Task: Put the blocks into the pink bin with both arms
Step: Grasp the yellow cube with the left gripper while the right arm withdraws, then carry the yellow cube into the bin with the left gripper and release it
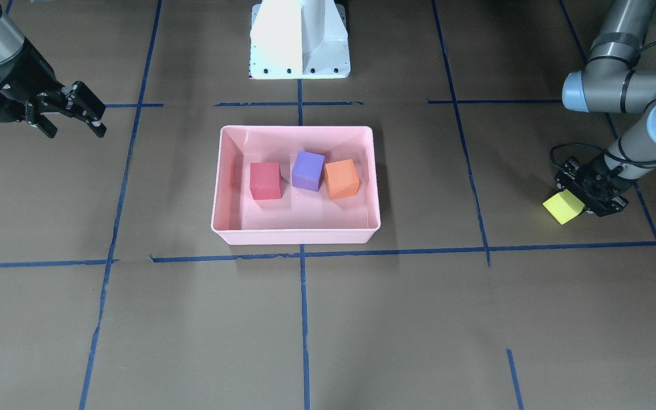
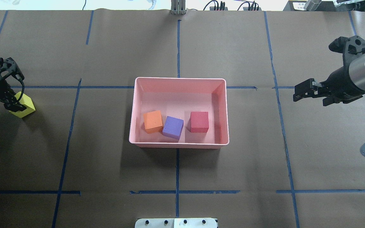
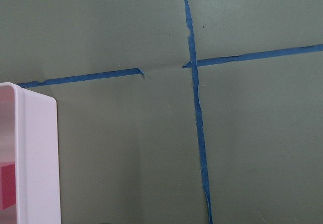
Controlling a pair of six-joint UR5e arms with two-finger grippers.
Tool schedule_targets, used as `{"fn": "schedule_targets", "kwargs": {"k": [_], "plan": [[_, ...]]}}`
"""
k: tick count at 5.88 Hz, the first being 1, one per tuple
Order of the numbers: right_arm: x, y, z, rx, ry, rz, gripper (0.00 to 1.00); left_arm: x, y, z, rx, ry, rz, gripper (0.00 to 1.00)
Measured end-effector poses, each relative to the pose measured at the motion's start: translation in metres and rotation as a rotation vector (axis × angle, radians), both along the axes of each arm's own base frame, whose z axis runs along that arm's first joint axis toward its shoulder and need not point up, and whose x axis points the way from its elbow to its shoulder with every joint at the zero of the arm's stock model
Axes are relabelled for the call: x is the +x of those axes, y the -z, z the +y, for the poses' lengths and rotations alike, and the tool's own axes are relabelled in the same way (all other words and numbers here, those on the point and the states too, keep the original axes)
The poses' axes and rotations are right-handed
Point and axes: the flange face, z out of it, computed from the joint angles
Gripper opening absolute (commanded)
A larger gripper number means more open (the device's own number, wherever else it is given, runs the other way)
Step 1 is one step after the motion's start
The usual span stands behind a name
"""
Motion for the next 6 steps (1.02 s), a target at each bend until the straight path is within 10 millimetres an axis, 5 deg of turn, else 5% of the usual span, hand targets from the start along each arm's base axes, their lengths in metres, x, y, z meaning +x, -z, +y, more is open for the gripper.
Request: {"fn": "schedule_targets", "kwargs": {"k": [2, 4, 6], "plan": [[0.012, -0.007, -0.002, -0.009, -0.019, 0.008, 1.00, 0.004, 0.106, 0.003, -0.160, 0.154, 0.178, 0.00], [0.024, -0.019, -0.002, 0.009, -0.009, 0.028, 1.00, 0.075, 0.255, 0.008, -0.430, 0.325, 0.329, 0.00], [0.049, -0.037, 0.003, -0.004, -0.032, 0.052, 1.00, 0.157, 0.352, 0.032, -0.571, 0.423, 0.377, 0.01]]}}
